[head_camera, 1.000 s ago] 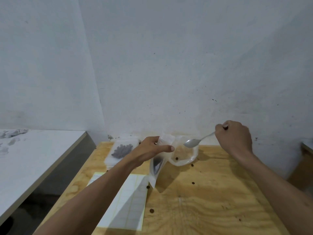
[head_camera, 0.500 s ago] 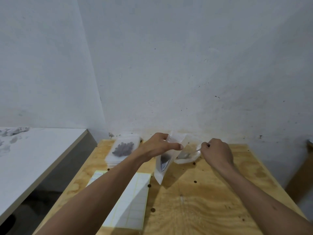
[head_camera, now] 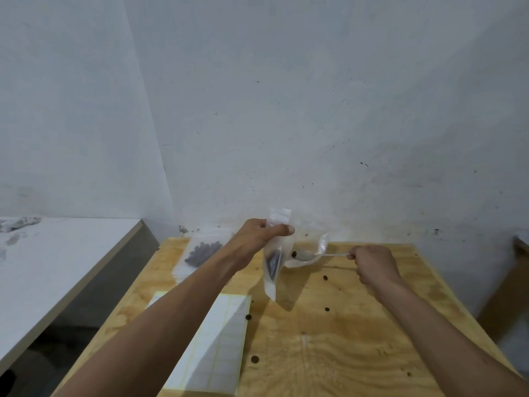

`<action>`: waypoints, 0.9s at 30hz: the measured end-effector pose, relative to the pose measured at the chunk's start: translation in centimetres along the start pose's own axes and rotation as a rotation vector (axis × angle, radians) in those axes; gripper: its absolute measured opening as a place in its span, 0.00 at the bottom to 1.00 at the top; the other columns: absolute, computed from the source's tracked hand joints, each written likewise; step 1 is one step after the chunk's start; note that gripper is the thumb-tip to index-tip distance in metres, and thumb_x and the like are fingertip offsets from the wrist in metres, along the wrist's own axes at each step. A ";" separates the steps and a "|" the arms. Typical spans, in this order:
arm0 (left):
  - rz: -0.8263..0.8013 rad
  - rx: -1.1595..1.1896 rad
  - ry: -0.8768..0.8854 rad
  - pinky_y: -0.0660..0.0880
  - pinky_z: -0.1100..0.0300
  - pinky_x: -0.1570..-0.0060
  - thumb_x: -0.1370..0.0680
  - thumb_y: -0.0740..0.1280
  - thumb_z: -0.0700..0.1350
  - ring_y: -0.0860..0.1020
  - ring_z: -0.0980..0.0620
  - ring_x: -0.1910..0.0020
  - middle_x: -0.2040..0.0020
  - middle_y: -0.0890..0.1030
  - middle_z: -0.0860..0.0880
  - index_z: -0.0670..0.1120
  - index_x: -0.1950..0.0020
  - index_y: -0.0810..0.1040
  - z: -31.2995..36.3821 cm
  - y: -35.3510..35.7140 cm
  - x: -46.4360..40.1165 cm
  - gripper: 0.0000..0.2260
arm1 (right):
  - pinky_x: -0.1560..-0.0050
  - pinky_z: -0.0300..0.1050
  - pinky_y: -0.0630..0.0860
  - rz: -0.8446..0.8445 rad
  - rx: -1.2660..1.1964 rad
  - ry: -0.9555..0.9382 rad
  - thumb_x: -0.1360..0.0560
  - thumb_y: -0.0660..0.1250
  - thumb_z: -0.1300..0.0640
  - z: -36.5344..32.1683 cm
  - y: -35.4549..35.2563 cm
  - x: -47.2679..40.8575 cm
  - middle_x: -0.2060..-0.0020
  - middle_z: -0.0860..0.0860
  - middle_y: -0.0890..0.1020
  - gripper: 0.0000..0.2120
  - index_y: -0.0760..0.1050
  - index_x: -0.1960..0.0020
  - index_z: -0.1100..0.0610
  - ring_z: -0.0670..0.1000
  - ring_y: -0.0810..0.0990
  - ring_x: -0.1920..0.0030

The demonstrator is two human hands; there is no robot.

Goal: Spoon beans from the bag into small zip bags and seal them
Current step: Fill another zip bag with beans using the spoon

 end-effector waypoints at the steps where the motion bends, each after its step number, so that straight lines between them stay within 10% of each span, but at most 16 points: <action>1: 0.009 0.022 0.001 0.76 0.55 0.44 0.28 0.76 0.57 0.84 0.44 0.47 0.48 0.87 0.45 0.40 0.46 0.85 0.1 0.0 -0.2 0.23 | 0.70 0.45 0.62 0.017 -0.008 -0.005 0.25 0.65 0.60 -0.3 -0.8 -0.2 0.72 0.53 0.71 0.08 0.81 0.59 0.62 0.53 0.67 0.72; 12: -0.032 -0.007 0.001 0.77 0.44 0.37 0.36 0.76 0.65 0.84 0.46 0.46 0.47 0.87 0.49 0.48 0.45 0.86 0.8 4.3 -1.9 0.28 | 0.69 0.46 0.66 0.124 0.017 -0.047 0.25 0.67 0.60 -3.2 -8.0 -0.5 0.71 0.50 0.77 0.10 0.80 0.64 0.60 0.53 0.72 0.70; 27: 0.065 -0.084 0.024 0.80 0.54 0.45 0.27 0.76 0.58 0.83 0.51 0.47 0.47 0.86 0.52 0.50 0.42 0.83 0.8 -0.1 2.5 0.18 | 0.76 0.42 0.60 0.053 -0.143 -0.119 0.25 0.65 0.59 -10.3 -7.4 2.6 0.74 0.49 0.69 0.08 0.77 0.61 0.61 0.49 0.63 0.76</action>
Point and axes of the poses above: each hand's wrist, its own x-axis away from the middle knuckle, its own y-axis out of the palm, z = x × y, the point moved 9 cm from there along -x, towards the middle knuckle
